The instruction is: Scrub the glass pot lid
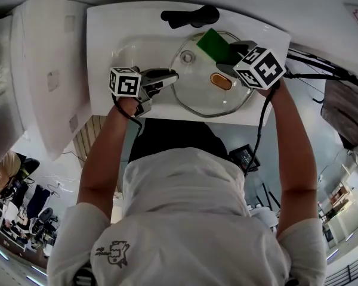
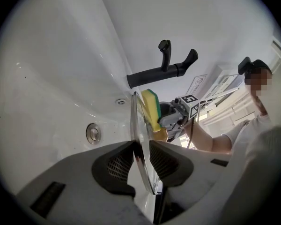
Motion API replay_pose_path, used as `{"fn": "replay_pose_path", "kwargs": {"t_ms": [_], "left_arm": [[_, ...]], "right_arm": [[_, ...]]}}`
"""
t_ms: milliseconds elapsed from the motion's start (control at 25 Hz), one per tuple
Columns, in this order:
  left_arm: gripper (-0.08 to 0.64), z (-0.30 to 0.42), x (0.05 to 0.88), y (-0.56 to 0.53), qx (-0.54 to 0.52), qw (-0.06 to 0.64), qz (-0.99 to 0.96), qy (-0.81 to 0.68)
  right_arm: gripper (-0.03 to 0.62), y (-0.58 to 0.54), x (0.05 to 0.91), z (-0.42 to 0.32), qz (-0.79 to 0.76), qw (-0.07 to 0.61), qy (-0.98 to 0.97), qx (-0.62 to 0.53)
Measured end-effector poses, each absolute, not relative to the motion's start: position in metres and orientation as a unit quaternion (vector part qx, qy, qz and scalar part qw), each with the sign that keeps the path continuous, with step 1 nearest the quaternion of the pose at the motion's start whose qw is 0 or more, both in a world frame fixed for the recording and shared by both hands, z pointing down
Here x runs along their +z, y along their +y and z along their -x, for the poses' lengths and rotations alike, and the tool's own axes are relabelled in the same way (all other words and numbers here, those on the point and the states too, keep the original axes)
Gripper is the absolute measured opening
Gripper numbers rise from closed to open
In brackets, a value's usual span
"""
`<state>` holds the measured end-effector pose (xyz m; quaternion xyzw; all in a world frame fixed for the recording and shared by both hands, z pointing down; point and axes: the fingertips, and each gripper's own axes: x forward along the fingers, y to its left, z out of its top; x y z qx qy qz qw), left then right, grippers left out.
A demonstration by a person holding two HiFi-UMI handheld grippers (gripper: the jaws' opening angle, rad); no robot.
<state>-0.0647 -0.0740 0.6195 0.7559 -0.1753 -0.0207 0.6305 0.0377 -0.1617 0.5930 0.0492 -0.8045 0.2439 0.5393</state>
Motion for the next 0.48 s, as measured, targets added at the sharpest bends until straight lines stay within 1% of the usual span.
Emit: {"fn": "replay_pose_path", "kwargs": {"t_ms": [480], "left_arm": [[0.107, 0.065, 0.620, -0.074, -0.026, 0.630, -0.754, -0.185]], "right_arm": [[0.296, -0.158, 0.602, -0.127, -0.157, 0.493, -0.781, 0.350]]}}
